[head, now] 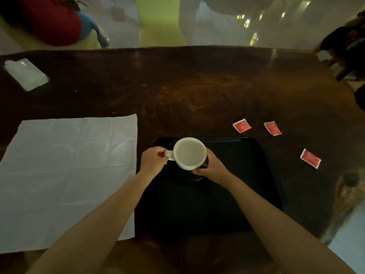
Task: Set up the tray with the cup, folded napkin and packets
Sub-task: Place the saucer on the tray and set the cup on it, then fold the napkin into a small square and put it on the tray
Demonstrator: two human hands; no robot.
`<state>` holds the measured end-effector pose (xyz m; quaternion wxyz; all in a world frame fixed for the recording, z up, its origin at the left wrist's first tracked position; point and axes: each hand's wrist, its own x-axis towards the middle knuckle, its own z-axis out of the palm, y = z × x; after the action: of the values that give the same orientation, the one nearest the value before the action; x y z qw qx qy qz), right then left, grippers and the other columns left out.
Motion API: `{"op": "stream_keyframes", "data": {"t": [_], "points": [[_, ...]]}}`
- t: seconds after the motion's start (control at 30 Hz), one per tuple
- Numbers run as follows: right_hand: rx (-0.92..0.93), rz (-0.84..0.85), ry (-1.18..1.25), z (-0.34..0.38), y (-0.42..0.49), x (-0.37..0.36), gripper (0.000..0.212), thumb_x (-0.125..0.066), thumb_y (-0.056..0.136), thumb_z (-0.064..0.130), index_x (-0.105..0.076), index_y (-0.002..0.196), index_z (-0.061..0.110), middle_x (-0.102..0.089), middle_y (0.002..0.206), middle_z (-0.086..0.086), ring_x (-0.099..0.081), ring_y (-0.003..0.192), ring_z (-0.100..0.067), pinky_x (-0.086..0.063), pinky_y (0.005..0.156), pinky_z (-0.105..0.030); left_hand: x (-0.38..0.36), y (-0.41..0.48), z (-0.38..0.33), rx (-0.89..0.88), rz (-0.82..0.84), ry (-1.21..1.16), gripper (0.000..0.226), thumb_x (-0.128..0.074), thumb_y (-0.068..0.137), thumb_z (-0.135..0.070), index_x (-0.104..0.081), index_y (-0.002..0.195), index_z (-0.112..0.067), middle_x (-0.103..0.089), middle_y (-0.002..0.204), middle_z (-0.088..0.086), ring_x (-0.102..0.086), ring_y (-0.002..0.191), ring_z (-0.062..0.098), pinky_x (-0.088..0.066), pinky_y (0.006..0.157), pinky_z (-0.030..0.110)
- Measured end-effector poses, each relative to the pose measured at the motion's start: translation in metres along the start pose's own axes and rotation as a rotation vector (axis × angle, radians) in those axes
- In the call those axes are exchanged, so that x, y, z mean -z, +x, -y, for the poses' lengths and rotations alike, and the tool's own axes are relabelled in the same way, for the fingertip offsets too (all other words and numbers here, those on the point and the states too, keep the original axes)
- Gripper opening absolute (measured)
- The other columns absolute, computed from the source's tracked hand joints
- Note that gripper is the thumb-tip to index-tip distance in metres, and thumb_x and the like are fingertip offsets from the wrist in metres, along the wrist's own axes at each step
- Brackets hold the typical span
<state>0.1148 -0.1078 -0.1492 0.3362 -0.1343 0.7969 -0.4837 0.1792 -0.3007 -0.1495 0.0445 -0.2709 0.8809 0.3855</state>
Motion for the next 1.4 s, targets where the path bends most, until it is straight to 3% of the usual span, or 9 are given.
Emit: {"op": "stream_keyframes", "data": {"t": [0.23,0.37,0.5,0.7,0.83,0.93,1.07,1.27,1.4], "points": [[-0.241,-0.042,-0.316,0.019,-0.013,0.016,0.085,-0.072,0.077,0.013,-0.022,0.145,0.01,-0.035,0.145,-0.015,-0.042,0.129,-0.028,-0.042,0.103,-0.038,0.02,-0.002,0.005,0.028,0.153,0.0,0.042,-0.062,0.084,-0.009,-0.052,0.125,-0.01,-0.064,0.109,0.01,-0.066,0.086,0.023,-0.052,0.087,0.038],[-0.289,0.031,-0.498,0.035,-0.034,0.027,0.072,-0.068,0.082,0.022,-0.029,0.142,0.01,-0.039,0.143,-0.015,-0.045,0.126,-0.026,-0.043,0.099,-0.033,0.037,-0.008,0.006,0.055,0.277,0.063,0.042,-0.062,0.086,-0.014,-0.051,0.126,-0.012,-0.059,0.119,0.011,-0.06,0.101,0.024,-0.05,0.093,0.04],[-0.3,0.091,-0.7,0.052,-0.05,0.032,0.066,-0.061,0.087,0.029,-0.03,0.141,0.009,-0.041,0.141,-0.015,-0.046,0.125,-0.027,-0.042,0.102,-0.036,0.053,-0.028,0.006,0.044,0.38,0.143,0.047,-0.064,0.085,-0.025,-0.049,0.128,-0.012,-0.055,0.125,0.01,-0.055,0.11,0.023,-0.046,0.091,0.032],[-0.181,0.121,-0.876,0.063,-0.068,0.009,0.063,-0.06,0.087,0.034,-0.034,0.138,0.008,-0.045,0.134,-0.015,-0.045,0.122,-0.03,-0.043,0.099,-0.04,0.066,-0.079,0.02,0.068,0.311,0.183,0.053,-0.063,0.084,-0.032,-0.046,0.131,-0.012,-0.054,0.128,0.011,-0.053,0.114,0.023,-0.041,0.093,0.028],[-0.139,0.23,-1.031,0.064,-0.071,-0.025,0.04,-0.058,0.087,0.03,-0.051,0.119,0.008,-0.055,0.115,-0.01,-0.052,0.106,-0.027,-0.045,0.078,-0.033,0.068,-0.121,0.048,0.109,0.249,0.208,0.052,-0.062,0.086,-0.029,-0.046,0.13,-0.008,-0.051,0.131,0.012,-0.049,0.119,0.025,-0.039,0.094,0.029],[-0.11,0.33,-1.094,0.072,-0.077,-0.056,0.034,-0.056,0.089,0.028,-0.052,0.115,0.007,-0.055,0.104,-0.008,-0.056,0.094,-0.023,-0.044,0.073,-0.031,0.072,-0.15,0.083,0.176,0.221,0.231,0.052,-0.063,0.084,-0.031,-0.047,0.129,-0.011,-0.049,0.135,0.011,-0.049,0.121,0.025,-0.04,0.095,0.03],[0.013,0.346,-1.141,0.077,-0.085,-0.099,0.045,-0.054,0.09,0.032,-0.045,0.128,0.009,-0.052,0.124,-0.011,-0.053,0.11,-0.029,-0.048,0.091,-0.038,0.082,-0.178,0.122,0.284,0.193,0.204,0.053,-0.064,0.084,-0.032,-0.045,0.131,-0.015,-0.049,0.134,0.01,-0.052,0.116,0.025,-0.045,0.092,0.032],[0.21,0.286,-1.143,0.075,-0.09,-0.174,0.041,-0.052,0.091,0.026,-0.045,0.128,0.01,-0.05,0.125,-0.012,-0.047,0.115,-0.03,-0.047,0.092,-0.039,0.099,-0.184,0.161,0.282,0.151,0.226,0.057,-0.064,0.084,-0.03,-0.042,0.134,-0.016,-0.046,0.137,0.009,-0.048,0.121,0.025,-0.044,0.096,0.033],[0.206,0.206,-1.119,0.068,-0.08,-0.224,0.038,-0.05,0.091,0.021,-0.045,0.127,0.009,-0.049,0.127,-0.011,-0.048,0.112,-0.028,-0.046,0.087,-0.035,0.103,-0.179,0.185,0.204,0.183,0.32,0.062,-0.064,0.082,-0.035,-0.039,0.136,-0.02,-0.041,0.142,0.007,-0.038,0.128,0.026,-0.037,0.103,0.036]]}}
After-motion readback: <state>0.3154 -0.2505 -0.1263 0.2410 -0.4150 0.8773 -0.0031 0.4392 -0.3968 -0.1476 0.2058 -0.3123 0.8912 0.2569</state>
